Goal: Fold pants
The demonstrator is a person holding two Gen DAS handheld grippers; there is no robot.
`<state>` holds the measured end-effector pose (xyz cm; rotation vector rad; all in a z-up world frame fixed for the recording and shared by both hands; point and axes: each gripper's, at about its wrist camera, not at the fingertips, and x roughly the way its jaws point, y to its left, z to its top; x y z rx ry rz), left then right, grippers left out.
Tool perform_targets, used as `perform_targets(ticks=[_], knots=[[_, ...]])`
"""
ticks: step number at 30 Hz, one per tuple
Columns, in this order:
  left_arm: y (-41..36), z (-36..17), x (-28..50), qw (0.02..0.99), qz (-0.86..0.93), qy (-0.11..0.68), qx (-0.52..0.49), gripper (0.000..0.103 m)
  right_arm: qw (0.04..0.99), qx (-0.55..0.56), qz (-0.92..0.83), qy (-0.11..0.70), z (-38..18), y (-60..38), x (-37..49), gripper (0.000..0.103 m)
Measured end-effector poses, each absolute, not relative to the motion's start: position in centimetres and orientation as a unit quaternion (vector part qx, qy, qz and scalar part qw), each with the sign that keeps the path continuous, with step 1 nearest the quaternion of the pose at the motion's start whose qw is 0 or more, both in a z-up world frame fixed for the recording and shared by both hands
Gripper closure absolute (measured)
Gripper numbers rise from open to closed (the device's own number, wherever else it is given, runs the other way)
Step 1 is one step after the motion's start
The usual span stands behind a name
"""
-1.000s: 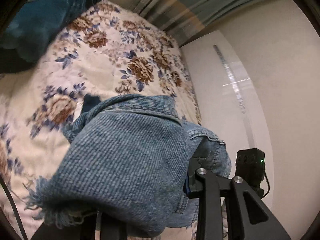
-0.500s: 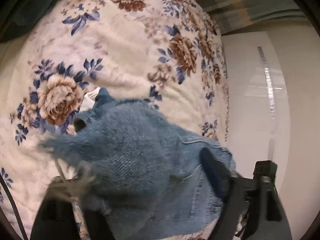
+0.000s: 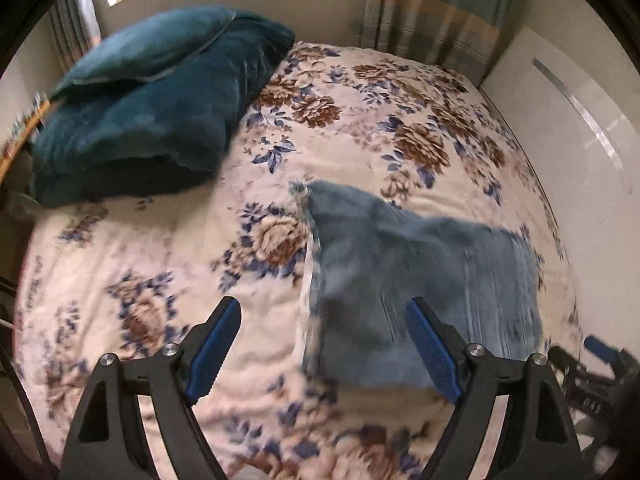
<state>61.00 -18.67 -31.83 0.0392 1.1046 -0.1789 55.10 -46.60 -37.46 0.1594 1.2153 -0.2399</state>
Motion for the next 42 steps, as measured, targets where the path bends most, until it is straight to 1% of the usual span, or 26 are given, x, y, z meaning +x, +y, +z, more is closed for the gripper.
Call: perform_targets(ticks=[5, 14, 21, 26, 33, 42], knots=[[-18.8, -28.1, 54.6, 0.851, -0.094, 0.513, 0.052, 0.019, 0.823, 0.077, -0.121, 0.549, -31.2, -44.4, 48.7, 0.010], [-18.5, -17.4, 43.8, 0.869, -0.124, 0.477, 0.054, 0.019, 0.863, 0.073, -0.132, 0.481, -17.1, -40.9, 37.1, 0.010], [-17.5, -11.1, 36.2, 0.880, -0.141, 0.451, 0.046, 0.019, 0.885, 0.065, -0.129, 0.442, -8.4, -39.1, 28.6, 0.010], [-16.5, -7.1, 32.0, 0.898, -0.132, 0.417, 0.056, 0.019, 0.896, 0.059, -0.129, 0.420, -4.0, -37.6, 23.2, 0.010], [-15.0, -3.8, 27.2, 0.913, -0.126, 0.384, 0.056, 0.018, 0.911, 0.059, -0.128, 0.388, 0.8, -35.5, 17.2, 0.010], [-14.0, -2.4, 23.7, 0.920, -0.109, 0.375, 0.043, 0.018, 0.917, 0.057, -0.108, 0.381, 3.1, -33.2, 12.9, 0.010]])
